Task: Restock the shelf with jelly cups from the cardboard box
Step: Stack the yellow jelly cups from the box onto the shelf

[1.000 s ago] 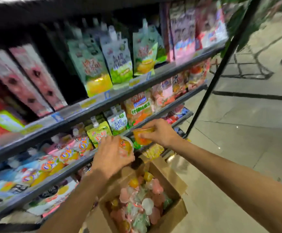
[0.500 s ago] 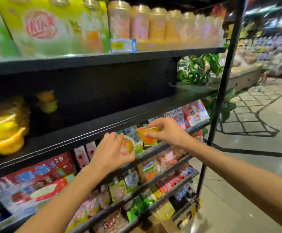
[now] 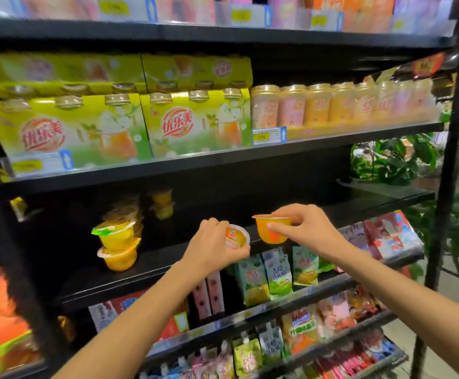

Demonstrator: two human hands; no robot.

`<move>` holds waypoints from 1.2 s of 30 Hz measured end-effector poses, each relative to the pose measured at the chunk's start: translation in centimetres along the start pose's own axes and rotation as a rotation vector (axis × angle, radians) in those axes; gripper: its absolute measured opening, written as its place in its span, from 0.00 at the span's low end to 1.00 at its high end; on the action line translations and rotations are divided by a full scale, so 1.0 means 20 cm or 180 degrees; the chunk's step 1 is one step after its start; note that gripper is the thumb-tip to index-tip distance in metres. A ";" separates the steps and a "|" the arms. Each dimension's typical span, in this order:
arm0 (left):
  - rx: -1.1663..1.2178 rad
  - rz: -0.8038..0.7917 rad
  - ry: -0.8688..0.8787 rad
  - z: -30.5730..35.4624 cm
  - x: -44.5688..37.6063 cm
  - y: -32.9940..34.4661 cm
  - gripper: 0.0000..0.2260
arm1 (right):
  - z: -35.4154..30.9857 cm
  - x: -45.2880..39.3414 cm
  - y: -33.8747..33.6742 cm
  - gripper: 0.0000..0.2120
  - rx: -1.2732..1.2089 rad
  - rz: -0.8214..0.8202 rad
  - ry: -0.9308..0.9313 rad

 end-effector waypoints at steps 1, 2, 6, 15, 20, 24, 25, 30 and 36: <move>-0.0018 -0.0034 -0.0062 -0.03 0.00 -0.01 0.26 | -0.01 0.00 0.03 0.17 -0.0024 -0.0037 -0.0035; -0.0029 -0.0069 -0.0136 -0.06 0.01 -0.01 0.26 | -0.02 -0.01 0.05 0.16 -0.0048 -0.0071 -0.0072; -0.0067 -0.0082 -0.0466 -0.19 0.02 -0.04 0.29 | -0.08 -0.05 0.16 0.17 -0.0233 -0.0142 -0.0133; -0.0061 0.0174 -0.1242 -0.51 0.08 -0.12 0.31 | -0.27 -0.10 0.46 0.13 -0.0592 -0.0241 -0.0341; 0.0134 0.0269 -0.1550 -0.61 0.10 -0.13 0.34 | -0.34 -0.15 0.62 0.15 -0.0627 -0.0249 -0.0448; 0.0431 0.0519 -0.1702 -0.65 0.13 -0.13 0.32 | -0.42 -0.20 0.73 0.10 -0.0796 -0.0264 -0.0510; 0.0513 0.0536 -0.1745 -0.65 0.14 -0.12 0.34 | -0.44 -0.20 0.76 0.10 -0.0838 -0.0290 -0.0518; 0.1063 0.0698 -0.2025 -0.69 0.23 -0.10 0.49 | -0.42 -0.23 0.99 0.20 -0.0849 -0.0512 -0.0407; 0.1496 0.0836 -0.1976 -0.74 0.29 -0.04 0.24 | -0.42 -0.19 1.09 0.20 -0.1123 -0.0571 -0.0453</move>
Point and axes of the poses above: each hand's wrist, its own x-axis away from the middle knuckle, its own y-axis out of the palm, z = x × y, the point moved 8 cm from there along -x, towards the middle knuckle, and after that the axes turned 12 degrees about z, right-handed, at the moved point
